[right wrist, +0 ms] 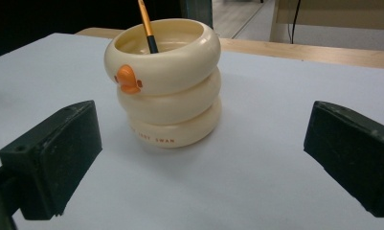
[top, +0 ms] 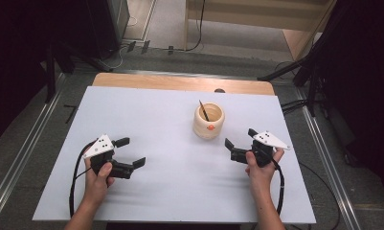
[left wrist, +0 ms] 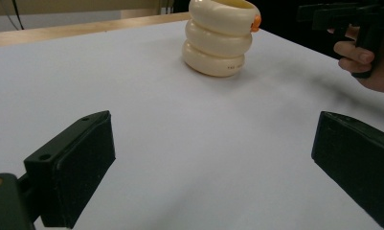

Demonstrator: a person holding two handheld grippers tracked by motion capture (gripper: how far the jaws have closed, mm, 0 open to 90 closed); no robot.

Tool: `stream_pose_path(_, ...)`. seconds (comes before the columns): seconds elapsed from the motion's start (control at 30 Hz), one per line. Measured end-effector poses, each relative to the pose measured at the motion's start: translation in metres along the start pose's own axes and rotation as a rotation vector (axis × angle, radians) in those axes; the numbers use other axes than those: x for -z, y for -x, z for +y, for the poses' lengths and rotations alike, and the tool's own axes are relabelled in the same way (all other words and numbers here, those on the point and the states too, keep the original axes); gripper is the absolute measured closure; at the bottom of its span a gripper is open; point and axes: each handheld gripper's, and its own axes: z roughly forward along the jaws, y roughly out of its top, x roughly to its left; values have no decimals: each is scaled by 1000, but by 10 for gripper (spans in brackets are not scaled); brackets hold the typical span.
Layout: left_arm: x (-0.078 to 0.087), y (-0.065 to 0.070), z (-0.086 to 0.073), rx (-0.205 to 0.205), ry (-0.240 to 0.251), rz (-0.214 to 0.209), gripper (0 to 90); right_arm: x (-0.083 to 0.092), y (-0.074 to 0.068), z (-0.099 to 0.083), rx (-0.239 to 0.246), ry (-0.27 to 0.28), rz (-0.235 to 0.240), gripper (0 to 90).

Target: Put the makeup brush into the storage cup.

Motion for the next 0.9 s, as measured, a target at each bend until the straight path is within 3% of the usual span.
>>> stream_pose_path(0.9,2,-5,-3,11,-4,22,18,33,18,-20,1,-16,-11,0)
